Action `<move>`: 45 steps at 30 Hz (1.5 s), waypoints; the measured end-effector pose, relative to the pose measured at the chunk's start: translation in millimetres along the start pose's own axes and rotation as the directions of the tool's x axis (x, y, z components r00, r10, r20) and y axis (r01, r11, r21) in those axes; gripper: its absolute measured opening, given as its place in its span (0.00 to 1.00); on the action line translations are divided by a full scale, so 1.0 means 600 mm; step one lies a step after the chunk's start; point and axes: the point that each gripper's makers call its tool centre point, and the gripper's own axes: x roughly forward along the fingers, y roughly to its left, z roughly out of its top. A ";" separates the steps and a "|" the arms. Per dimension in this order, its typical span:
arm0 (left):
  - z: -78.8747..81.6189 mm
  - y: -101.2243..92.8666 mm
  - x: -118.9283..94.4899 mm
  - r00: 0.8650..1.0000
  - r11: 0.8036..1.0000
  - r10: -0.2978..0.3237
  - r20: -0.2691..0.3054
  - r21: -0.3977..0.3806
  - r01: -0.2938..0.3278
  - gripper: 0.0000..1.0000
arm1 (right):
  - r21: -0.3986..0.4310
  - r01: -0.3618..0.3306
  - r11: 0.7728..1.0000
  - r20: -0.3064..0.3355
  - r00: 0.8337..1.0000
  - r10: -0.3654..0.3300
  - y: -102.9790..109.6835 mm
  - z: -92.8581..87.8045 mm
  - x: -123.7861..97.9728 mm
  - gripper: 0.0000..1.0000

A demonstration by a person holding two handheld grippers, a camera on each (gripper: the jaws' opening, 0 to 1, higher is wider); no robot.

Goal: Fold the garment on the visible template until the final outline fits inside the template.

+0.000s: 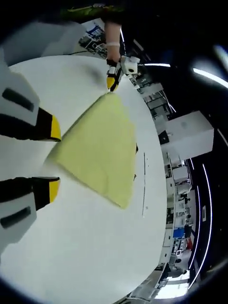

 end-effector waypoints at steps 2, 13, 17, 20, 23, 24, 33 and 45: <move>-0.003 0.002 0.006 1.000 1.000 0.005 -0.008 -0.007 -0.005 0.12 | 0.008 -0.001 1.000 -0.002 1.000 0.001 -0.001 -0.001 0.003 0.26; -0.007 0.018 0.008 1.000 0.999 0.023 -0.007 -0.043 -0.023 0.03 | 0.020 -0.006 1.000 -0.016 1.000 0.006 0.001 -0.010 0.014 0.13; -0.007 0.017 0.006 1.000 0.999 0.019 -0.006 -0.035 -0.020 0.00 | 0.015 -0.011 1.000 -0.020 1.000 0.011 0.006 -0.010 0.015 0.00; -0.010 0.016 0.000 1.000 1.000 0.008 -0.012 -0.016 -0.008 0.00 | 0.037 -0.015 0.999 -0.014 1.000 0.016 0.006 -0.008 0.013 0.00; -0.008 0.014 -0.008 1.000 1.000 -0.007 -0.011 0.005 0.007 0.00 | 0.033 -0.012 0.999 -0.010 1.000 0.013 0.006 -0.007 0.009 0.00; -0.006 0.012 -0.011 1.000 1.000 -0.009 -0.009 0.011 0.009 0.00 | 0.034 -0.013 0.999 -0.009 1.000 0.013 0.005 -0.006 0.008 0.00; -0.029 -0.013 -0.027 0.995 0.992 -0.076 -0.057 0.099 0.082 0.00 | 0.036 -0.016 0.999 -0.013 1.000 0.016 0.006 -0.013 -0.005 0.00; -0.058 -0.052 -0.050 0.993 0.992 -0.102 -0.061 0.075 0.106 0.00 | 0.045 -0.032 0.998 -0.027 0.999 0.033 0.035 -0.048 -0.045 0.00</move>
